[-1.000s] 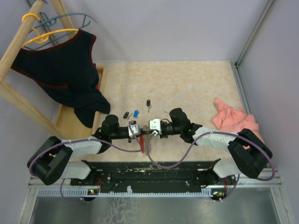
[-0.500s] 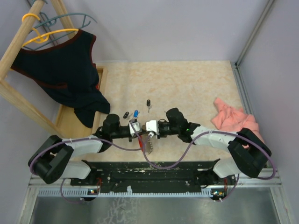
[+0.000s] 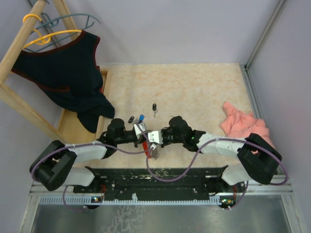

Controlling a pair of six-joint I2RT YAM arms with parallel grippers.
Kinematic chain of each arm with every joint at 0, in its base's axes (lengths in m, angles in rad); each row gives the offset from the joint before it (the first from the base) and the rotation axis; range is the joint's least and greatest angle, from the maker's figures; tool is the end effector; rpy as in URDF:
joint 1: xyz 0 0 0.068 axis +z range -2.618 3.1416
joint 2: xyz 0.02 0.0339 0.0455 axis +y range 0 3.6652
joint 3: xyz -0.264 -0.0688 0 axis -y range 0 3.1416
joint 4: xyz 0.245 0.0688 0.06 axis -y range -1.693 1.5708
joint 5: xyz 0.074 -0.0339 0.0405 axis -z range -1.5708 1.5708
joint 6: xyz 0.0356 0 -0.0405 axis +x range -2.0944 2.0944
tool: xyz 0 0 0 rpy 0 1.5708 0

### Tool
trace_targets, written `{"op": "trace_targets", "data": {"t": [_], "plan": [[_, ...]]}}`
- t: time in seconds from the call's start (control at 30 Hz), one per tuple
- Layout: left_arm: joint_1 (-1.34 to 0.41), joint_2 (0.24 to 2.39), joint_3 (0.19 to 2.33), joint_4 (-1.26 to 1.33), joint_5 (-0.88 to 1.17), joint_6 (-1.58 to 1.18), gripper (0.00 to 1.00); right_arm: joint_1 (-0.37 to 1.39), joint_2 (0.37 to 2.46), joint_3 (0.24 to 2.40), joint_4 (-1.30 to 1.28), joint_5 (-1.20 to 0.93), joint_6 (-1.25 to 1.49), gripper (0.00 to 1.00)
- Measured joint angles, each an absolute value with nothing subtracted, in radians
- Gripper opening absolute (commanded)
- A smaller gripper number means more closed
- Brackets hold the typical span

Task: Put the keys on the keyring

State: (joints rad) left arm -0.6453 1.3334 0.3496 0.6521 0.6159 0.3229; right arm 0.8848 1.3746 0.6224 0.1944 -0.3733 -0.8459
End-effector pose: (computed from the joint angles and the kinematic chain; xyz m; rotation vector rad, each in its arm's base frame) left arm 0.1802 -0.1614 0.1658 1.2464 1.4584 -0.8015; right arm 0.1669 0.2244 0.1921 -1.7434 1.1955 0.4196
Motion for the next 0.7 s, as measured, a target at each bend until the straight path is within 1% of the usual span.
{"op": "trace_targets", "data": {"t": [0.23, 0.7], "plan": [[-0.637, 1.332, 0.348, 0.689, 0.598, 0.216, 0.00, 0.902, 1.350, 0.595, 0.237, -0.320, -0.873, 0.00], [-0.613, 1.324, 0.289, 0.865, 0.582, 0.034, 0.00, 0.914, 1.339, 0.543, 0.344, -0.277, -0.871, 0.00]]}}
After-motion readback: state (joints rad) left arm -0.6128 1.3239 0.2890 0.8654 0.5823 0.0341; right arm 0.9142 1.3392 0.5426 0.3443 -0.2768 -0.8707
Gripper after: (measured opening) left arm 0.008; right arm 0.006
